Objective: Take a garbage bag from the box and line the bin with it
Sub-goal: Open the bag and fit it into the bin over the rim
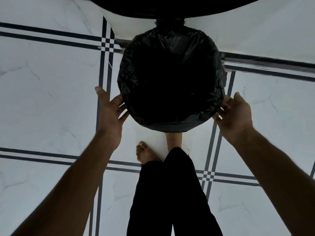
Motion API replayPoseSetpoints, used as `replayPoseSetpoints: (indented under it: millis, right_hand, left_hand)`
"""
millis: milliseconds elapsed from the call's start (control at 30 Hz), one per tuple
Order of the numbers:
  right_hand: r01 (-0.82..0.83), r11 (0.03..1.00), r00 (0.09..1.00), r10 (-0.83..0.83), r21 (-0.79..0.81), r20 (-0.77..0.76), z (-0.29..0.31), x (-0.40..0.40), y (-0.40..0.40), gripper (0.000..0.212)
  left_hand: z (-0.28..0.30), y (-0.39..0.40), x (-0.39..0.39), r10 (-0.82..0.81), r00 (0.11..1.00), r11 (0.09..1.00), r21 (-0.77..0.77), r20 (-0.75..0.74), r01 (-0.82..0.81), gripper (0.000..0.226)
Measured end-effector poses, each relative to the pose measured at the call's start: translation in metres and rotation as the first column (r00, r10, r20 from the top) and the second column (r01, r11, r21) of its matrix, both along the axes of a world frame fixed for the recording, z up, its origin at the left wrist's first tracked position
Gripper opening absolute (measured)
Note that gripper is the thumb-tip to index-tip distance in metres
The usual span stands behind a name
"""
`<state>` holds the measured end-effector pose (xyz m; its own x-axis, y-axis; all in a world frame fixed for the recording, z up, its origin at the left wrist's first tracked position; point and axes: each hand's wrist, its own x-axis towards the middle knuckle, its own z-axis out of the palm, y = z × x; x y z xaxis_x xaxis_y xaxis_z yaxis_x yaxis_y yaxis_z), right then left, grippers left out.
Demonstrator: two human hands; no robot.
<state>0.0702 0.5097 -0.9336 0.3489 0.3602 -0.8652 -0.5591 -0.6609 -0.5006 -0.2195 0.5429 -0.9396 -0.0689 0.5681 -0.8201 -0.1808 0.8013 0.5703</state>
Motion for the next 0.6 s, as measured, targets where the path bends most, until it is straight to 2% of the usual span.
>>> replayPoseSetpoints:
  millis: [67,100,167,233,267,333,400,533,600]
  right_hand:
    - [-0.128,0.987,0.979,0.142,-0.101,0.145,0.003,0.000,0.002,0.038]
    - [-0.212,0.964,0.941,0.246,-0.158,0.234,0.007,0.000,0.002,0.034]
    - [-0.317,0.919,0.834,0.389,-0.236,0.393,0.017,-0.002,0.003,0.034]
    - [-0.323,0.918,0.786,0.395,-0.230,0.475,0.039,-0.007,0.013,0.034]
    - [-0.307,0.937,0.800,0.349,-0.166,0.488,0.052,-0.008,0.021,0.033]
    - [-0.267,0.964,0.870,0.244,-0.007,0.427,0.077,-0.011,0.043,0.036]
    - [-0.164,0.979,0.951,0.123,0.123,0.285,0.106,-0.013,0.066,0.044]
    - [0.022,0.960,0.999,-0.031,0.280,0.026,0.142,-0.017,0.094,0.042]
    - [0.046,0.951,0.999,-0.049,0.306,0.002,0.148,-0.019,0.098,0.034]
  left_hand:
    - [0.004,0.005,0.003,0.056,0.983,0.996,-0.055,-0.174,-0.067,0.067]
    - [0.008,0.010,0.005,0.102,0.949,0.988,-0.082,-0.299,-0.132,0.053]
    - [0.020,0.020,0.010,0.127,0.864,0.976,-0.094,-0.487,-0.197,0.039]
    - [0.043,0.034,0.022,0.130,0.849,0.987,-0.016,-0.513,-0.161,0.033]
    - [0.059,0.043,0.029,0.154,0.869,0.988,0.069,-0.471,-0.138,0.030]
    - [0.089,0.064,0.042,0.226,0.914,0.958,0.247,-0.337,-0.146,0.030]
    - [0.118,0.084,0.052,0.315,0.926,0.907,0.355,-0.209,-0.228,0.046]
    - [0.155,0.098,0.060,0.329,0.938,0.895,0.355,-0.112,-0.271,0.048]
    - [0.157,0.090,0.060,0.316,0.938,0.907,0.337,-0.145,-0.254,0.038]
